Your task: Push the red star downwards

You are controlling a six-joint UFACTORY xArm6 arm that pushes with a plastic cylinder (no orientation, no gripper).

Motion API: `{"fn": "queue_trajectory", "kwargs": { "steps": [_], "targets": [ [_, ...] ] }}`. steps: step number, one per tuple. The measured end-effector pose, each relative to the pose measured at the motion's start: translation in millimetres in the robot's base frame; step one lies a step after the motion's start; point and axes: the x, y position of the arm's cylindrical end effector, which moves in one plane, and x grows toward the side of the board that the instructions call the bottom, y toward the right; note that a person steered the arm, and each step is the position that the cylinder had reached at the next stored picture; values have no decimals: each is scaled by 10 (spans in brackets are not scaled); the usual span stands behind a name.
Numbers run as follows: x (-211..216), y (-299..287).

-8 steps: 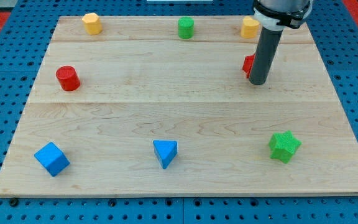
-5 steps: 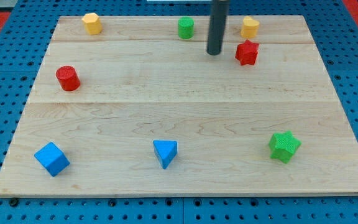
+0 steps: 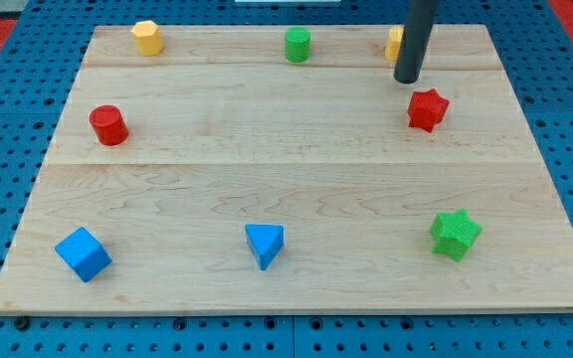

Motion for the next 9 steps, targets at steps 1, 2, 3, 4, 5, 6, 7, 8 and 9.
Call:
{"fn": "queue_trajectory", "kwargs": {
  "steps": [1, 2, 3, 4, 5, 6, 7, 8, 9],
  "targets": [
    [476, 153],
    [633, 599],
    [815, 1277],
    [1597, 1370],
    [1604, 1370],
    [1598, 1371],
    [1580, 1372],
    [1560, 1372],
    [1535, 1372]
  ]
}}
